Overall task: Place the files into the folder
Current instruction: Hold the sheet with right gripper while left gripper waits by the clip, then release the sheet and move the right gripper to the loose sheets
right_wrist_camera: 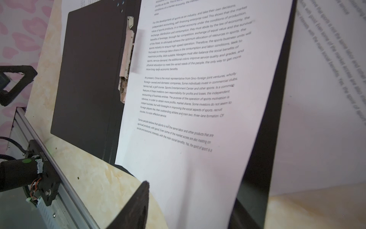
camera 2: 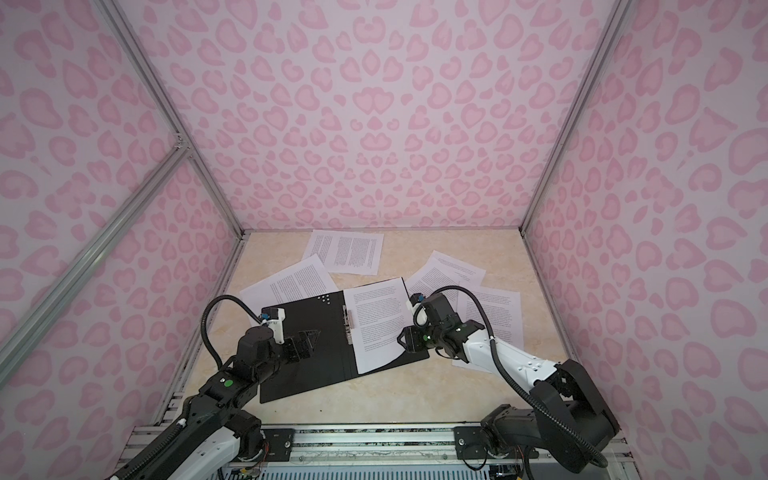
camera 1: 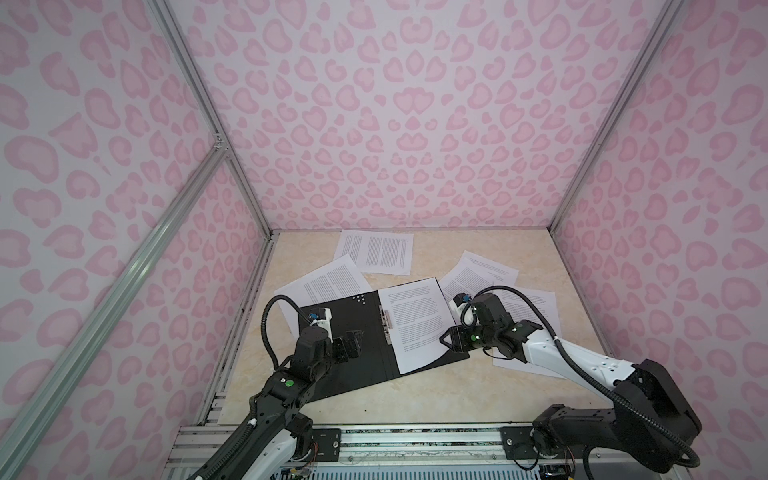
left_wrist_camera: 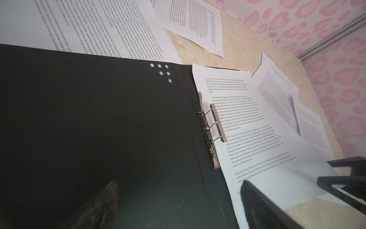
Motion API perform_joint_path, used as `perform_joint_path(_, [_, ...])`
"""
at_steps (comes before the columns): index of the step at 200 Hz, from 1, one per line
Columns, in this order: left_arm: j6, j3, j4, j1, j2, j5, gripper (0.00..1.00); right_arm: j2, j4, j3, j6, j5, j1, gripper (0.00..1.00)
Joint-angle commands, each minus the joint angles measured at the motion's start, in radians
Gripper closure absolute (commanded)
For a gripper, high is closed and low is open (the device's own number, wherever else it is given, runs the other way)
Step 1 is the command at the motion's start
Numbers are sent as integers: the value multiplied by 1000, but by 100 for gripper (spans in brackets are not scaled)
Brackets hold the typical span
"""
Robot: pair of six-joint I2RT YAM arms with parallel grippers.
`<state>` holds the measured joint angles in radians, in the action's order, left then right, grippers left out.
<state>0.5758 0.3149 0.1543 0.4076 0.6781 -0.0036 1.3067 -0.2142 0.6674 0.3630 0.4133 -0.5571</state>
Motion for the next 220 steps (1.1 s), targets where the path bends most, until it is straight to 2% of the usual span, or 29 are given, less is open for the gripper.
perform_joint_path(1, [-7,11,-21,-1,-9,-7,3,-2,-4,-3,2,-34,-1,39])
perform_joint_path(50, [-5,12,-19,-1,-12,-3,2,15,-1,0,1,-34,-2,38])
perform_joint_path(69, [-5,12,-19,-1,-14,-3,3,15,-2,0,-1,-42,-2,34])
perform_joint_path(89, [-5,12,-17,-1,-15,-3,3,11,-4,0,0,-54,-1,23])
perform_joint_path(108, [-5,10,-17,-1,-17,-4,3,11,-2,-2,1,-60,-1,17])
perform_joint_path(114, [-5,11,-17,-1,-17,-3,3,12,-2,-3,2,-65,-1,10])
perform_joint_path(116, [-5,12,-18,0,-17,-3,3,13,-2,-3,3,-68,-1,4])
perform_joint_path(119, [-5,12,-18,-1,-17,-3,3,13,-2,-2,4,-71,-1,2])
perform_joint_path(169, [-4,12,-11,-1,-28,-7,3,12,-17,-9,45,-148,40,2])
perform_joint_path(220, [2,6,-19,-1,-48,9,3,-96,1,-85,145,-187,224,2])
